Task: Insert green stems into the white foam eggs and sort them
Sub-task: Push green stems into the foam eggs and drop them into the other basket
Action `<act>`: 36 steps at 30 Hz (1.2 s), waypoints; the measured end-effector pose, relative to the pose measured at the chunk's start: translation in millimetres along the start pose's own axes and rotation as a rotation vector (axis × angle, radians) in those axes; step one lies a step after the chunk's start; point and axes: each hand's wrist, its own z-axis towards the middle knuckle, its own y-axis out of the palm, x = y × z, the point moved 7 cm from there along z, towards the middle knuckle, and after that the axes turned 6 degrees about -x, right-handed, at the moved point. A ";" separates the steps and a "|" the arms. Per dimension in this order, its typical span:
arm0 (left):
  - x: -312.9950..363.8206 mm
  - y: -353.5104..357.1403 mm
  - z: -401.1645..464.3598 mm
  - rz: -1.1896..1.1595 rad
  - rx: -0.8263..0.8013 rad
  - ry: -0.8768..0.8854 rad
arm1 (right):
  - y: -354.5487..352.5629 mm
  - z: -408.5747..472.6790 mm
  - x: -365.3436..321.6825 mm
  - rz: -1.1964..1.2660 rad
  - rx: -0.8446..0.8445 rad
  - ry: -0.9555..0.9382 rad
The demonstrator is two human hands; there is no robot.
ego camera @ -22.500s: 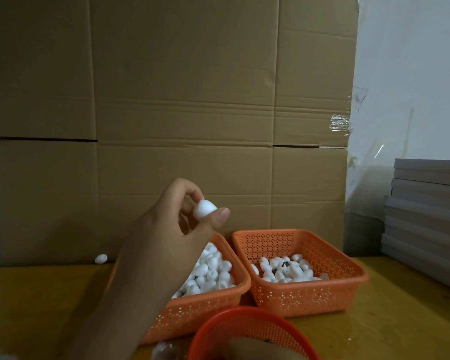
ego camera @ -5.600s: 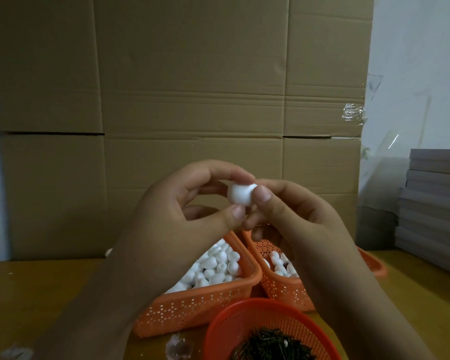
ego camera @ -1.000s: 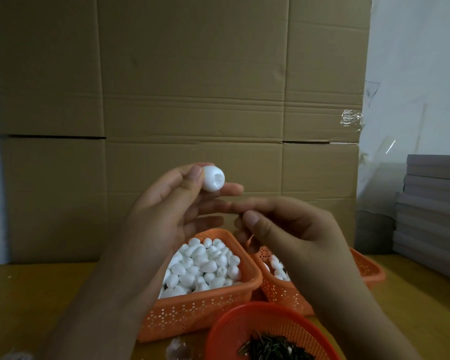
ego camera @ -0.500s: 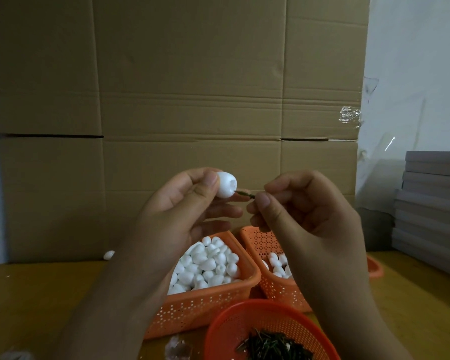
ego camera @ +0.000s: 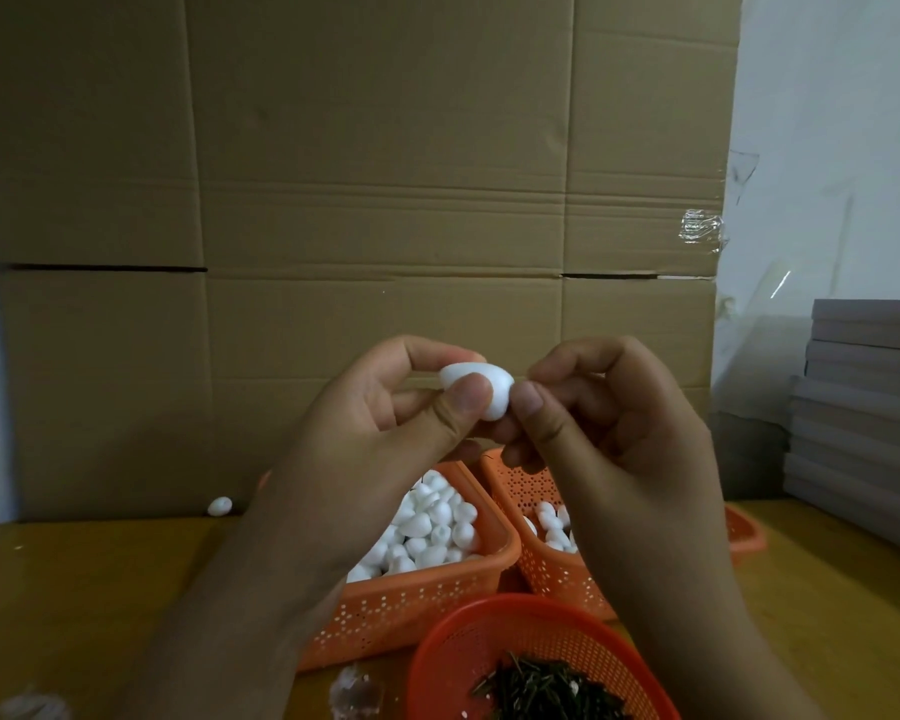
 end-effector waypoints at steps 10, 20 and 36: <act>-5.9 -6.7 1.0 0.001 0.103 -0.012 | 0.5 3.3 17.5 0.029 -0.091 0.175; -16.7 -23.7 7.0 0.443 0.142 -0.072 | -16.1 4.3 61.8 -0.370 -0.403 0.402; -114.7 -83.0 7.9 1.293 -0.008 -0.600 | -45.7 -24.1 165.9 -0.968 -0.657 0.726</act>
